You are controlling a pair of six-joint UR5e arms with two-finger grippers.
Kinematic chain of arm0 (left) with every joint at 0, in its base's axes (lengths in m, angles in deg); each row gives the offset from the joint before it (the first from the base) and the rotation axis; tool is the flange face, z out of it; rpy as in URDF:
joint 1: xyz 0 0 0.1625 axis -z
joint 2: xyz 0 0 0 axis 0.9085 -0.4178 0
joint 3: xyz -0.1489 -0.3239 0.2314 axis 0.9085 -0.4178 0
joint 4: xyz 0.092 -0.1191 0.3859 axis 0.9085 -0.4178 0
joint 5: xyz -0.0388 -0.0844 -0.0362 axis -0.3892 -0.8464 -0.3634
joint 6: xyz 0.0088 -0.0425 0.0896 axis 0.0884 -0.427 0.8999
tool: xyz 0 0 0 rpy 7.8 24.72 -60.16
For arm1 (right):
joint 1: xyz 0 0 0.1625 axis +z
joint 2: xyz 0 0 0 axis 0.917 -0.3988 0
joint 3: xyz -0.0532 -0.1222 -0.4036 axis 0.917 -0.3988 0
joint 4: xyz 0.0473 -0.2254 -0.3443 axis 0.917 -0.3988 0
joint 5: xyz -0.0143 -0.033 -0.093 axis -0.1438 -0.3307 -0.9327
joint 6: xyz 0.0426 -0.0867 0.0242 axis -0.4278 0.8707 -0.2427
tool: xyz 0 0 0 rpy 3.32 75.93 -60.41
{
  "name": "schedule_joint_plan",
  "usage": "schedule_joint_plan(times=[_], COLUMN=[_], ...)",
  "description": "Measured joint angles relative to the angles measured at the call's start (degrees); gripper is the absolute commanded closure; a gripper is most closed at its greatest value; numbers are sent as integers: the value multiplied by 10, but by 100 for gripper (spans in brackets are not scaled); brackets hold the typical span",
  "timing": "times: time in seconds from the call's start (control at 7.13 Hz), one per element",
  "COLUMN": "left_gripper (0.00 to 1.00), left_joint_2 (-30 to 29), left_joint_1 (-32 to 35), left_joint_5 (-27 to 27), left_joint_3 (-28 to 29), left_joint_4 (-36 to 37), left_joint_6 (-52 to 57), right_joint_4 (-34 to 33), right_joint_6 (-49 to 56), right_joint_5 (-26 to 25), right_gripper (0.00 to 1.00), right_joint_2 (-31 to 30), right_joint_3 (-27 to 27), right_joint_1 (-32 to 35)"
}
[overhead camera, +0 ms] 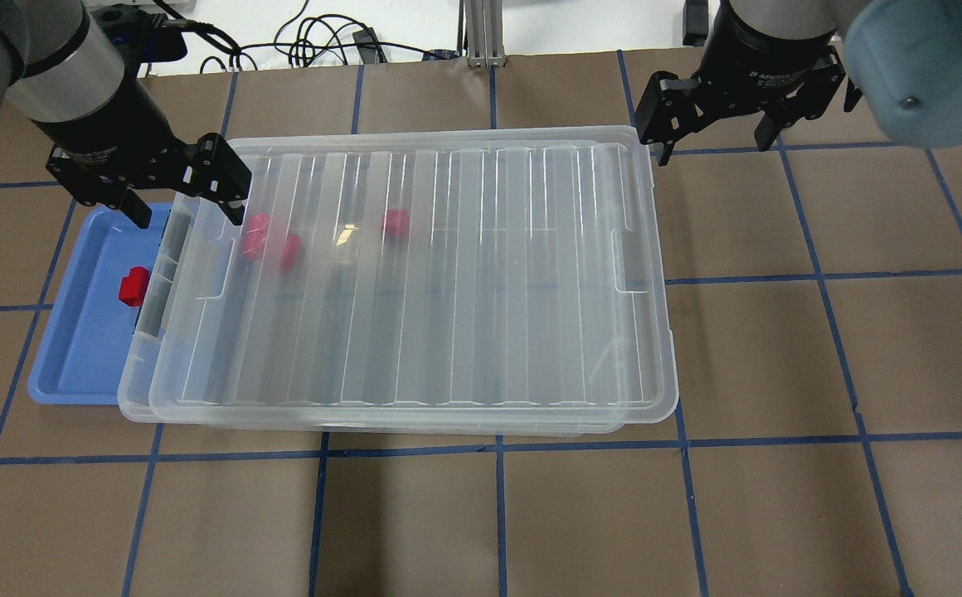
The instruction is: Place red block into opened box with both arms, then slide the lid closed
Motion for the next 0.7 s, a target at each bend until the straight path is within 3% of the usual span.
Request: schedule_joint_plan(times=[0.7], left_gripper=[0], left_joint_2=[-1], left_joint_1=[-4], left_joint_5=[1], left_joint_3=[-1], left_joint_4=[-3], left_joint_6=[0], right_joint_4=[2], right_joint_6=[0], right_joint_5=[-4], right_gripper=[0], right_joint_2=[0], right_joint_3=[1], right_joint_1=[1])
